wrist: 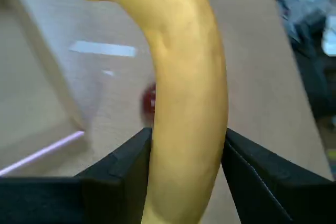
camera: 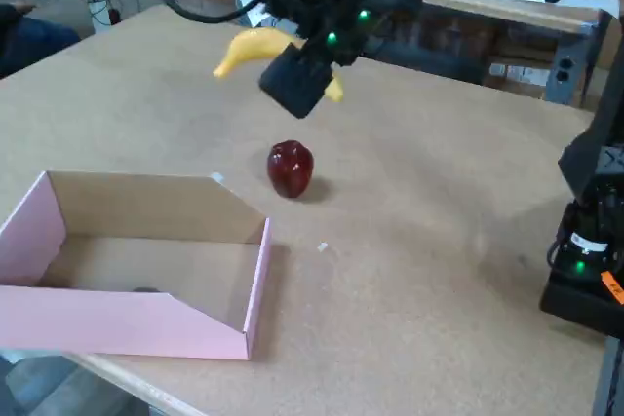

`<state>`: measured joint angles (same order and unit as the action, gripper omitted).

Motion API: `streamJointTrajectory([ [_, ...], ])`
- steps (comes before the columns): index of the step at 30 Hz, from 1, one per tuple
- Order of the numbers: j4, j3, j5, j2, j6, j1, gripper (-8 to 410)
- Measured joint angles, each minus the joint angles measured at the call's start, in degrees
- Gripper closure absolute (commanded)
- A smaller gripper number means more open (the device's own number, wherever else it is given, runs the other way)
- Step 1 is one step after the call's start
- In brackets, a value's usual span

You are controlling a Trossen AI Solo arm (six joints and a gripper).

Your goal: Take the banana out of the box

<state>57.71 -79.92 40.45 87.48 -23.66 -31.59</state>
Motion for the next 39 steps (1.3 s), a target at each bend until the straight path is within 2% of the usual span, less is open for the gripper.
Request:
streamJointTrajectory([
  [6,2.16,5.77,2.64,-4.72,-8.07,1.55,402],
  [16,0.00,25.07,2.82,-12.96,-21.44,4.00,402],
  [20,-5.81,32.79,-0.17,-14.10,-24.52,4.20,402],
  [30,-30.05,47.28,-10.01,-14.32,-26.73,4.20,402],
  [34,-34.75,50.77,-12.00,-13.79,-28.46,4.17,402],
  [39,-37.24,53.31,-13.05,-12.04,-29.73,4.13,402],
])
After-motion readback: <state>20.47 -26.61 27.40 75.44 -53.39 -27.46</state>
